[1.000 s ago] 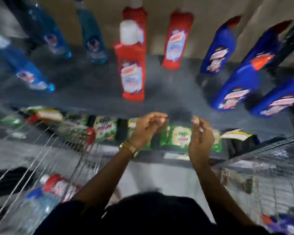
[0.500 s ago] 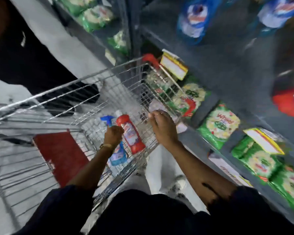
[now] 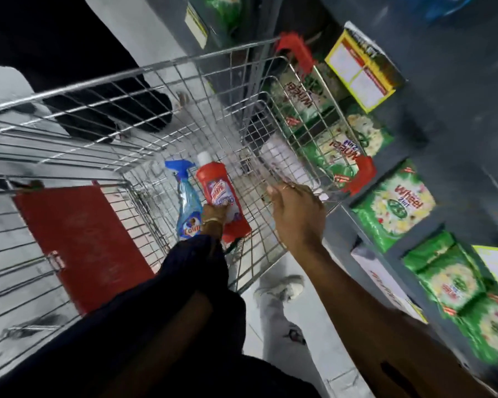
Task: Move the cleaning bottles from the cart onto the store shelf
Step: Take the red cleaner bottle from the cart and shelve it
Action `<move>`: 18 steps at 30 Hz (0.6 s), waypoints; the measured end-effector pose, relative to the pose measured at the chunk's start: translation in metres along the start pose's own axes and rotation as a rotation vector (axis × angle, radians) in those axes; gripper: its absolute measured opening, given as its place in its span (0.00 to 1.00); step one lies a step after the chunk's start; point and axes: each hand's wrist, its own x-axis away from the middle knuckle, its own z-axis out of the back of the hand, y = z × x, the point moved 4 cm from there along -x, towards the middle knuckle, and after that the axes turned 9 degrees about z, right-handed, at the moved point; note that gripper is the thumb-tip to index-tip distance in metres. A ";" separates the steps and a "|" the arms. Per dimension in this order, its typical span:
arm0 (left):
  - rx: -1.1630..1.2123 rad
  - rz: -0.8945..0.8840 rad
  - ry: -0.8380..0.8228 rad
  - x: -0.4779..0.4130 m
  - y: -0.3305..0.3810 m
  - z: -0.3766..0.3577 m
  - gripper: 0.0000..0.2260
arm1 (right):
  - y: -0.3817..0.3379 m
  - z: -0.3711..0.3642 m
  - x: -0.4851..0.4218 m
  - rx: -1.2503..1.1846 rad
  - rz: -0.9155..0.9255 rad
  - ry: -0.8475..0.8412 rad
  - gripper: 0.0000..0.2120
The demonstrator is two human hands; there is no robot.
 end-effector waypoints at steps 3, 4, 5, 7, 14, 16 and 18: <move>-0.024 -0.051 0.077 -0.023 0.005 0.003 0.24 | -0.003 0.006 0.002 -0.044 0.012 0.055 0.13; -0.064 -0.063 0.072 -0.005 0.017 0.004 0.22 | -0.003 0.007 0.002 -0.068 0.003 0.077 0.14; -0.065 -0.096 0.064 0.020 0.029 0.006 0.19 | -0.003 0.007 0.003 -0.102 -0.007 0.100 0.14; -0.085 -0.176 0.028 0.051 0.042 0.008 0.16 | -0.004 0.012 0.007 -0.170 -0.003 0.151 0.14; -0.077 -0.589 -0.070 0.169 0.106 0.023 0.17 | -0.004 0.035 0.023 -0.519 -0.017 0.051 0.20; -0.101 -0.744 -0.098 0.218 0.125 0.024 0.21 | 0.001 0.050 0.042 -0.848 -0.105 0.043 0.24; -0.134 -0.883 -0.130 0.265 0.137 0.019 0.21 | 0.006 0.071 0.066 -1.161 -0.212 0.085 0.29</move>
